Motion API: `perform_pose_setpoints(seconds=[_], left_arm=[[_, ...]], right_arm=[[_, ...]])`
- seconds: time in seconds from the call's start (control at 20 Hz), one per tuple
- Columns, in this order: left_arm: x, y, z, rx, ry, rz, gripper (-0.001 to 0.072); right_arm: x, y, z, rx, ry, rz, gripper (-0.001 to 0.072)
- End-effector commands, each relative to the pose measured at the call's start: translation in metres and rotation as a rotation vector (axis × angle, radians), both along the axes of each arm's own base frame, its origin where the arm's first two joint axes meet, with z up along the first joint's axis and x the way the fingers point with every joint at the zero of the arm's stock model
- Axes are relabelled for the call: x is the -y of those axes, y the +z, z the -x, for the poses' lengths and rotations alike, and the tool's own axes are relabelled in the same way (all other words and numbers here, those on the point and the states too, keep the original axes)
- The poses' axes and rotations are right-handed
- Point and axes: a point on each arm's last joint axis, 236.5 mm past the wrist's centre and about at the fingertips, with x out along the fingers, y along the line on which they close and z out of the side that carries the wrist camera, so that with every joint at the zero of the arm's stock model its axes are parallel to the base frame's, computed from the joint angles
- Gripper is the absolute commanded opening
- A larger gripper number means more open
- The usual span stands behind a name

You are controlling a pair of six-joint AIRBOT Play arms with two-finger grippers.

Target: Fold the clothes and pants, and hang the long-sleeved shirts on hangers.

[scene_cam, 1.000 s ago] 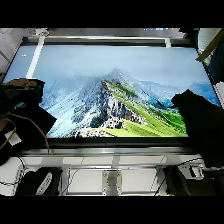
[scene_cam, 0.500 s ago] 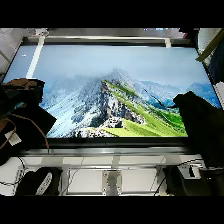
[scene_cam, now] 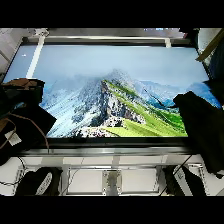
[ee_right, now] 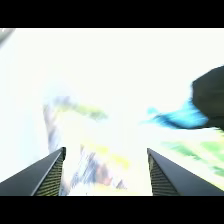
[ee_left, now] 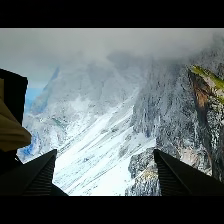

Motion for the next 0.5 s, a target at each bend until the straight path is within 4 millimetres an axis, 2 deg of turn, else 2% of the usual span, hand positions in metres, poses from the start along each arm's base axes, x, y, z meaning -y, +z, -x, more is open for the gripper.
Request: perform_pose_setpoints(seconds=[0.0,0.05,0.1,0.25,0.45], left_arm=[[0.0,0.001,0.0,0.002,0.0,-0.001,0.0695],[0.0,0.001,0.0,0.002,0.0,-0.001,0.0696],[0.0,0.001,0.0,0.002,0.0,-0.001,0.0695],[0.0,0.001,0.0,0.002,0.0,-0.001,0.0695],[0.0,0.001,0.0,0.002,0.0,-0.001,0.0696]], right_arm=[[-0.081,-0.009,0.005,-0.015,0.282,0.093,0.051],[-0.089,-0.013,0.007,-0.025,0.313,0.119,0.0277],[-0.094,-0.016,0.009,-0.031,0.332,0.133,0.001],[-0.103,-0.019,0.016,-0.052,0.371,0.133,0.0008],[-0.102,-0.025,0.022,-0.087,0.387,0.144,0.0008]])
